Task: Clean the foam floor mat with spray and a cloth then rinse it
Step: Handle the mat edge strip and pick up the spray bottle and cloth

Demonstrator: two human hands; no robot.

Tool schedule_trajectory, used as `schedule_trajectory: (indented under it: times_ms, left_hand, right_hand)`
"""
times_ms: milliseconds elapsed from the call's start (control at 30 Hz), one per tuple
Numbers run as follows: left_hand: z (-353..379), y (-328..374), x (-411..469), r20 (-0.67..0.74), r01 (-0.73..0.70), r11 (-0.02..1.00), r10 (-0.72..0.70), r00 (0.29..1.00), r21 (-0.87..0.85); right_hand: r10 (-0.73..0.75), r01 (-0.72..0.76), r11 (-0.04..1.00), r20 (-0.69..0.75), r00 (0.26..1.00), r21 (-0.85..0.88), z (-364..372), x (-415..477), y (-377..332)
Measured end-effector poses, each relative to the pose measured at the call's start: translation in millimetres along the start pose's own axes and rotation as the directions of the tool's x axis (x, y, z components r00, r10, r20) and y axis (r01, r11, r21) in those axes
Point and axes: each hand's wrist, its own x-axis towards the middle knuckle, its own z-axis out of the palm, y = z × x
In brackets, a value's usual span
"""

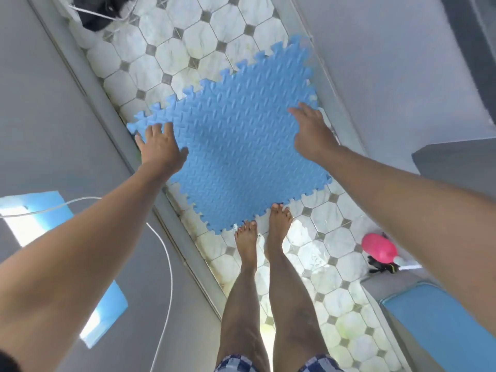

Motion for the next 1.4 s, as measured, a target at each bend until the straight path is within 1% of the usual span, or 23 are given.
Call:
schedule_trajectory:
  times_ms: [100, 233, 300, 367, 433, 533, 633, 667, 733, 833, 933, 1000, 1033, 1067, 1100, 1133, 1167, 1233, 1267, 1300, 1333, 1367, 1400]
  left_hand:
    - [9.7, 24.7, -16.8, 0.068, -0.063, 0.998, 0.063, 0.996, 0.003]
    - [32.8, 80.9, -60.1, 0.139, -0.243, 0.97, 0.243, 0.96, -0.018]
    - [50.3, 118.4, -88.9, 0.191, -0.331, 0.943, 0.333, 0.923, -0.044]
    - [72.1, 159.4, -120.6, 0.261, -0.427, 0.903, 0.426, 0.866, -0.056]
    - [94.9, 200.9, -151.5, 0.334, -0.529, 0.846, 0.519, 0.787, -0.068]
    - [129.7, 260.1, -194.3, 0.384, -0.66, 0.744, 0.643, 0.663, -0.104]
    - [167.9, 314.7, -227.5, 0.404, -0.737, 0.655, 0.727, 0.556, -0.166]
    - [182.9, 332.3, -235.2, 0.403, -0.756, 0.629, 0.749, 0.526, -0.182]
    - [216.7, 366.6, -249.0, 0.395, -0.773, 0.6, 0.774, 0.495, -0.206]
    - [272.3, 418.9, -265.6, 0.374, -0.768, 0.593, 0.788, 0.489, -0.243]
    - [329.4, 471.0, -280.1, 0.328, -0.773, 0.574, 0.81, 0.487, -0.269]
    - [366.5, 501.0, -286.1, 0.296, -0.797, 0.543, 0.832, 0.469, -0.263]
    - [383.7, 513.9, -288.1, 0.287, -0.809, 0.53, 0.84, 0.461, -0.252]
    - [400.1, 525.7, -289.5, 0.281, -0.816, 0.525, 0.842, 0.46, -0.24]
    - [415.1, 535.8, -290.3, 0.279, -0.818, 0.527, 0.841, 0.464, -0.23]
    - [429.3, 544.0, -291.1, 0.28, -0.82, 0.53, 0.838, 0.467, -0.217]
    - [443.7, 550.3, -290.2, 0.285, -0.828, 0.525, 0.839, 0.463, -0.2]
    - [470.4, 558.2, -283.4, 0.303, -0.858, 0.484, 0.854, 0.422, -0.17]
    - [481.8, 560.4, -278.8, 0.312, -0.87, 0.466, 0.861, 0.402, -0.165]
    - [491.4, 562.4, -273.9, 0.308, -0.875, 0.455, 0.866, 0.393, -0.163]
    - [498.8, 564.3, -269.7, 0.288, -0.881, 0.446, 0.874, 0.39, -0.16]
    - [503.8, 566.2, -266.7, 0.252, -0.889, 0.432, 0.887, 0.388, -0.149]
    - [507.1, 567.4, -264.3, 0.214, -0.898, 0.418, 0.898, 0.385, -0.139]
  right_hand:
    - [0.097, -0.101, 0.987, 0.035, 0.995, 0.121, 33.5, -54.9, 25.5]
    - [0.268, -0.28, 0.922, 0.08, 0.96, 0.266, 83.7, -154.3, 73.5]
    - [0.375, -0.387, 0.87, 0.099, 0.922, 0.305, 107.3, -210.9, 99.1]
    - [0.498, -0.516, 0.783, 0.145, 0.855, 0.347, 130.9, -263.8, 127.4]
    - [0.628, -0.636, 0.645, 0.179, 0.757, 0.424, 151.3, -306.6, 159.6]
    - [0.802, -0.758, 0.349, 0.243, 0.546, 0.55, 176.8, -355.0, 209.7]
    - [0.887, -0.722, 0.039, 0.309, 0.343, 0.691, 205.3, -382.4, 256.8]
    - [0.899, -0.684, -0.034, 0.322, 0.298, 0.729, 216.4, -387.5, 272.7]
    - [0.909, -0.618, -0.123, 0.338, 0.244, 0.777, 249.0, -393.4, 309.9]
    - [0.909, -0.6, -0.115, 0.327, 0.258, 0.792, 290.6, -394.3, 352.2]
    - [0.929, -0.606, -0.085, 0.283, 0.239, 0.791, 301.6, -389.1, 402.0]
    - [0.95, -0.648, 0.003, 0.199, 0.239, 0.762, 329.6, -382.1, 433.0]
    - [0.961, -0.647, 0.081, 0.113, 0.253, 0.758, 352.3, -374.9, 440.2]
    - [0.978, -0.71, 0.101, 0.062, 0.2, 0.697, 367.5, -376.7, 452.5]
    - [0.971, -0.642, 0.001, 0.153, 0.183, 0.767, 400.1, -377.4, 457.6]
    - [0.96, -0.566, -0.012, 0.168, 0.224, 0.824, 448.4, -361.6, 438.0]
    - [0.969, -0.551, 0.053, 0.091, 0.231, 0.833, 491.9, -347.3, 418.8]
    - [0.97, -0.61, 0.17, -0.022, 0.242, 0.774, 535.8, -328.1, 397.2]
    - [0.967, -0.632, 0.19, -0.033, 0.251, 0.751, 537.4, -326.3, 402.2]
    - [0.971, -0.674, 0.228, -0.111, 0.213, 0.702, 533.7, -326.1, 410.3]
    - [0.961, -0.742, 0.276, -0.156, 0.228, 0.611, 534.5, -323.8, 410.5]
    - [0.94, -0.718, 0.342, -0.213, 0.267, 0.607, 541.0, -320.8, 411.4]
    - [0.932, -0.66, 0.351, -0.179, 0.315, 0.664, 541.7, -319.1, 412.4]
